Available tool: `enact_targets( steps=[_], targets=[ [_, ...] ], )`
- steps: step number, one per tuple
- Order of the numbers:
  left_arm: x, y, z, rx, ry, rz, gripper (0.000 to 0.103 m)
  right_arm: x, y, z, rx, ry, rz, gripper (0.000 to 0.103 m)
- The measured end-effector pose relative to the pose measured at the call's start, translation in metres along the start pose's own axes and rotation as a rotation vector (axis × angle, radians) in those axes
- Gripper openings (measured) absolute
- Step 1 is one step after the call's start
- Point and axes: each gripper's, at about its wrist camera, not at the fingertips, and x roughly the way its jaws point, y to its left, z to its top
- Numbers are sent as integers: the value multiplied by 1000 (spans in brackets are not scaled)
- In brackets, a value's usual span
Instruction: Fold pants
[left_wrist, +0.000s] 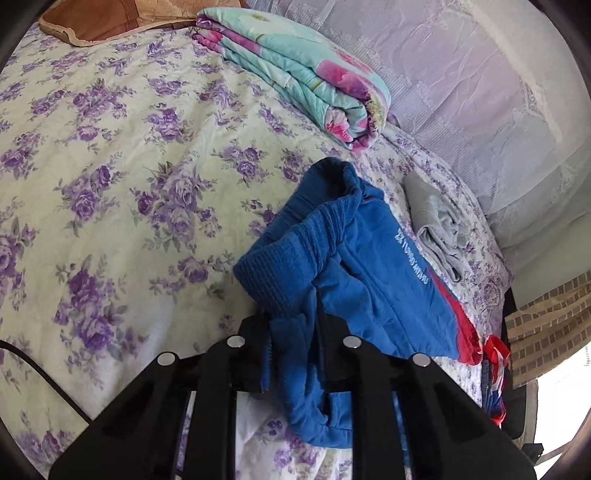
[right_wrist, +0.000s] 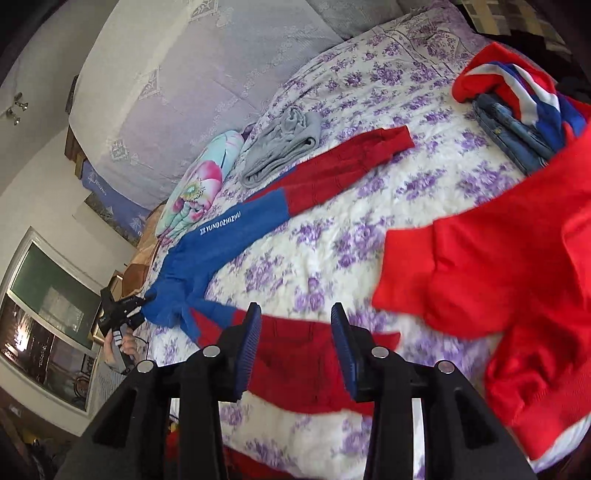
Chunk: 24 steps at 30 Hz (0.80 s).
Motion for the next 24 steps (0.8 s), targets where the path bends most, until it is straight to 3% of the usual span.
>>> enact_targets(
  steps=[3, 7, 12, 13, 14, 15, 20, 24],
  targets=[
    [-18, -2, -4, -4, -24, -23, 16, -8, -13, -27, 49, 45, -18, 40],
    [-27, -7, -10, 15, -34, 0, 16, -9, -31, -54, 90, 94, -22, 43],
    [-28, -3, -11, 3, -27, 8, 16, 16, -52, -67, 204, 94, 147, 45],
    [-27, -2, -10, 0, -25, 10, 16, 21, -54, -67, 215, 79, 177, 41],
    [-27, 0, -10, -5, -24, 12, 16, 24, -55, -66, 216, 61, 194, 17],
    [-27, 2, -11, -14, -21, 12, 16, 25, -55, -66, 216, 44, 201, 8],
    [-40, -2, -13, -21, -37, -14, 16, -30, -43, -27, 183, -130, 261, 5],
    [-56, -7, -26, -3, -50, -57, 16, -75, -41, 5, 113, -271, 171, 5]
  ],
)
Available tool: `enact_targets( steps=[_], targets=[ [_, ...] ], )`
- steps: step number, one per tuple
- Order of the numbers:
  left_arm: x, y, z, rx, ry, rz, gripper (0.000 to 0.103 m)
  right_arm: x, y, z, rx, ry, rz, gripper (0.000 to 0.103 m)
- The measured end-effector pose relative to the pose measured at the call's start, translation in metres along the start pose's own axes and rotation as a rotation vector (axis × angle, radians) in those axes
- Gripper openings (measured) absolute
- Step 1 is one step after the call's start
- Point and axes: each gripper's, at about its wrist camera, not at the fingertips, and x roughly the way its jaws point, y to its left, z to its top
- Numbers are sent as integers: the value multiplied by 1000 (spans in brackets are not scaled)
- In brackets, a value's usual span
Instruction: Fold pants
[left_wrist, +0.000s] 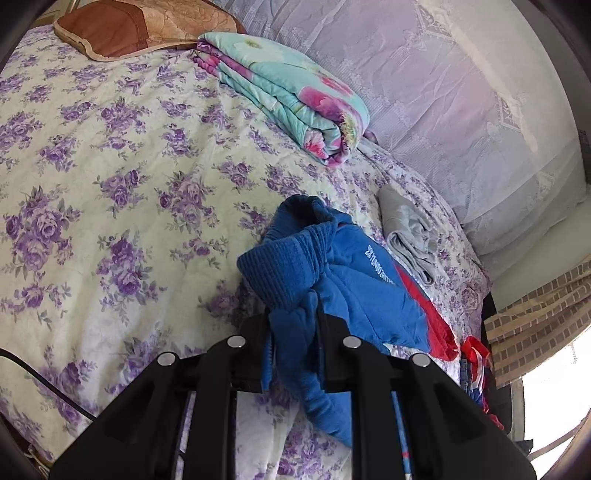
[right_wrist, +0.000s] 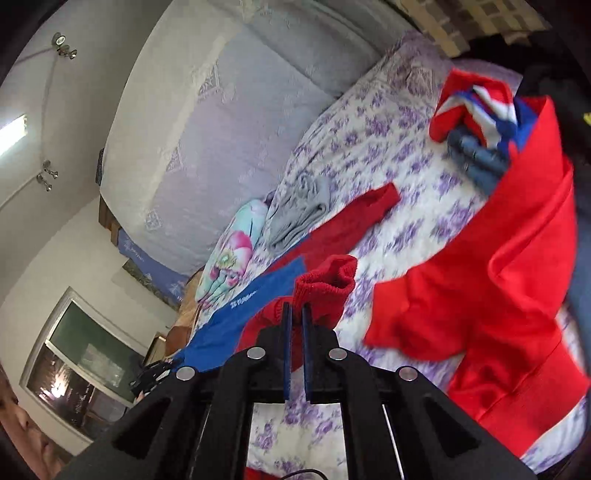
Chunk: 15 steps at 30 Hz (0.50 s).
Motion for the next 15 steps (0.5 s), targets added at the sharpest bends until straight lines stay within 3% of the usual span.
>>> enact_targets(
  steps=[4, 8, 12, 13, 14, 15],
  targets=[
    [6, 9, -16, 10, 56, 31, 16, -3, -15, 5, 25, 3, -48, 5],
    [15, 34, -33, -46, 96, 29, 17, 10, -53, -12, 115, 81, -106, 5],
    [13, 37, -42, -30, 91, 34, 17, 14, -79, -35, 179, 162, -201, 10],
    [11, 37, -42, -31, 91, 27, 17, 9, -81, -38, 207, 167, -205, 18],
    [10, 37, -42, -33, 92, 22, 18, 2, -83, -38, 234, 157, -202, 39],
    [9, 37, -42, -35, 91, 21, 18, -8, -82, -36, 245, 116, -192, 45]
  ],
)
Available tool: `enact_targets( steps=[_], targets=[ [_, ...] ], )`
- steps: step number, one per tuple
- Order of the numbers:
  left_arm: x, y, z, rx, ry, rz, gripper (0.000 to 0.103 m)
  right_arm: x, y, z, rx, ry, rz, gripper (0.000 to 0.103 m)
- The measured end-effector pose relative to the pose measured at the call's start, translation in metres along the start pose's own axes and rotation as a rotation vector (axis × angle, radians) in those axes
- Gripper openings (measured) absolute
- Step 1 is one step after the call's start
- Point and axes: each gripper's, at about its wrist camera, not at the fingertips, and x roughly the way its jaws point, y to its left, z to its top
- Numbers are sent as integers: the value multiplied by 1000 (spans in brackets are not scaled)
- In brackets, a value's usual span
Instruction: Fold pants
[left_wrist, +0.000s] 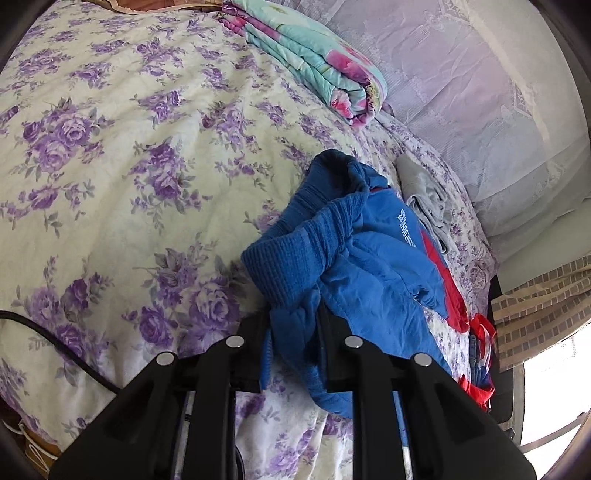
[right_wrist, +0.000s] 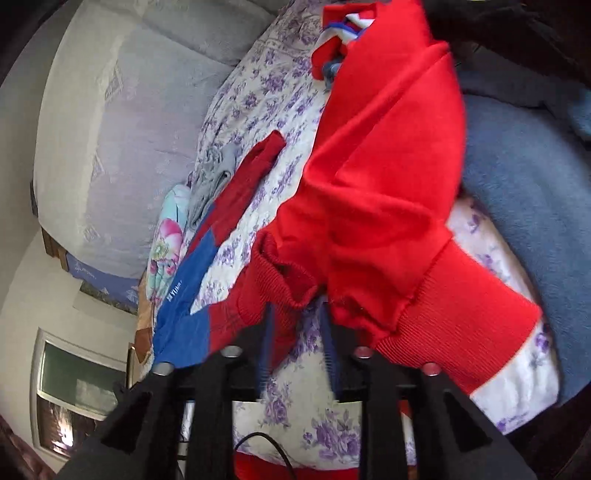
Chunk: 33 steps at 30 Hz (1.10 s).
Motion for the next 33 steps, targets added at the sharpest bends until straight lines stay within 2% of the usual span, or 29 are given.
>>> enact_targets(
  steps=[2, 4, 6, 8, 10, 12, 13, 14, 15, 17, 19, 24, 25, 26, 27, 28, 30, 31, 32, 33],
  targets=[
    [-2, 1, -1, -9, -5, 10, 23, -22, 10, 0, -43, -103, -24, 46],
    [-4, 4, -3, -21, -12, 10, 23, -28, 26, -3, -107, -132, -1, 46],
    [-4, 4, -4, -19, -17, 9, 23, -17, 44, -8, -164, -86, 88, 45],
    [-4, 4, -5, -21, -22, 10, 23, 7, 67, -20, -251, -15, 131, 45],
    [-3, 4, -5, -16, -26, 18, 23, 38, 79, -30, -316, 67, 142, 45],
    [-3, 5, -6, -14, -27, 22, 25, 65, 68, -32, -282, 144, 74, 43],
    [-3, 6, -6, -16, -26, 23, 26, 74, 53, -32, -233, 170, 17, 38],
    [-3, 7, -7, -15, -24, 21, 26, 79, 33, -30, -178, 185, -15, 7],
    [-3, 9, -7, -15, -22, 20, 26, 80, 15, -27, -111, 190, -22, 0],
    [-3, 9, -9, -15, -23, 26, 26, 74, 0, -27, -26, 195, 37, 0],
    [-4, 4, -10, 4, -31, 43, 26, 62, 18, -29, -101, 154, 30, 5],
    [-10, -4, -12, 22, -61, 54, 26, 56, 82, -20, -310, 81, 45, 6],
    [-14, -6, -13, 28, -79, 63, 25, 60, 95, -16, -364, 56, 10, 15],
    [-20, -10, -14, 45, -105, 80, 24, 64, 108, -13, -412, 22, -33, 42],
    [-26, -15, -16, 67, -129, 104, 24, 69, 121, -10, -447, -9, -66, 58],
    [-33, -19, -18, 87, -156, 132, 24, 74, 132, -6, -475, -35, -76, 66],
    [-46, -25, -18, 107, -198, 157, 35, 85, 148, -1, -518, -29, -52, 66],
    [-49, -28, -18, 118, -211, 152, 48, 89, 147, 2, -515, -3, -30, 66],
    [-51, -30, -17, 133, -220, 147, 53, 95, 142, 4, -497, 32, -17, 66],
    [-50, -33, -17, 151, -224, 151, 53, 104, 133, 5, -472, 71, -24, 66]
  ],
)
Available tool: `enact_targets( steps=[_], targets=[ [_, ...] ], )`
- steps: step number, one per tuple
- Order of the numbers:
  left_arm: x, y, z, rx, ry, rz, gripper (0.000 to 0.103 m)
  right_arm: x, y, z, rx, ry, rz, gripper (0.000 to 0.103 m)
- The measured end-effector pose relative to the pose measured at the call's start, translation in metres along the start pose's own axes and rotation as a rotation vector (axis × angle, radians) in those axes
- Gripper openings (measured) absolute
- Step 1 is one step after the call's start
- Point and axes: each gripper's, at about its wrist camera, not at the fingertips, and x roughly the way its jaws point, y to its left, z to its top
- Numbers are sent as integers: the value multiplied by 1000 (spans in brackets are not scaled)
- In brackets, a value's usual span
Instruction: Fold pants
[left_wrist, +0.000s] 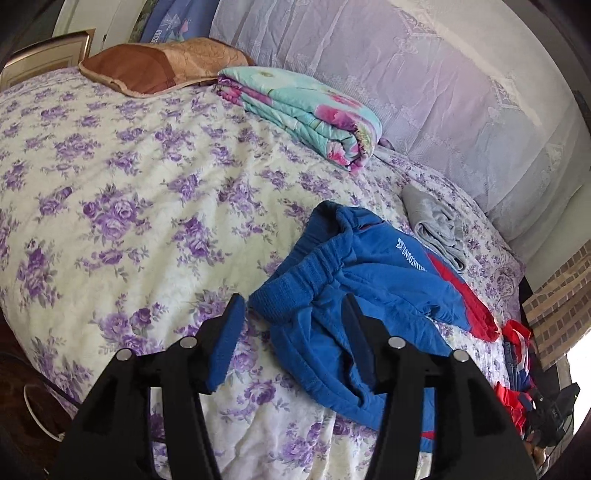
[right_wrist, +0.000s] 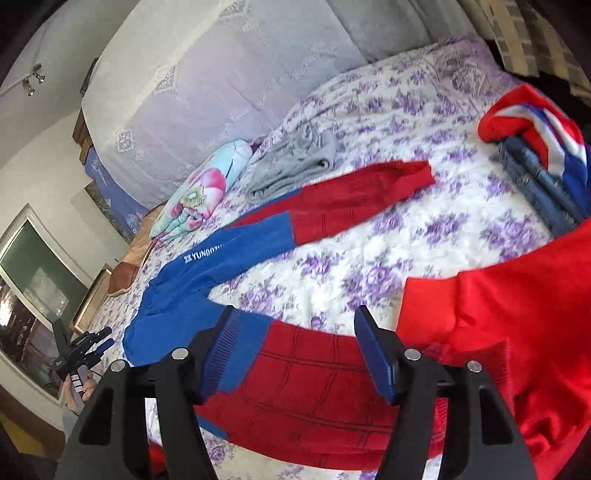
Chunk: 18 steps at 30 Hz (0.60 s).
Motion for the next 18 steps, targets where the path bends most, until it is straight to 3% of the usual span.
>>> enact_targets(
  steps=[3, 6, 8, 14, 18],
  targets=[
    [25, -9, -3, 73, 61, 21, 53, 25, -23, -16, 64, 112, -83, 63],
    [68, -7, -10, 101, 166, 145, 53, 29, -19, -22, 23, 119, -105, 58],
    [73, -9, -11, 129, 152, 171, 54, 25, -16, -12, 50, 119, -87, 60],
    [50, -18, 21, 114, 75, 111, 53, 5, 5, 27, 2, 6, -25, 67],
    [54, -34, 57, 103, 47, 57, 58, 18, 2, 71, 12, -27, -4, 67]
  ],
)
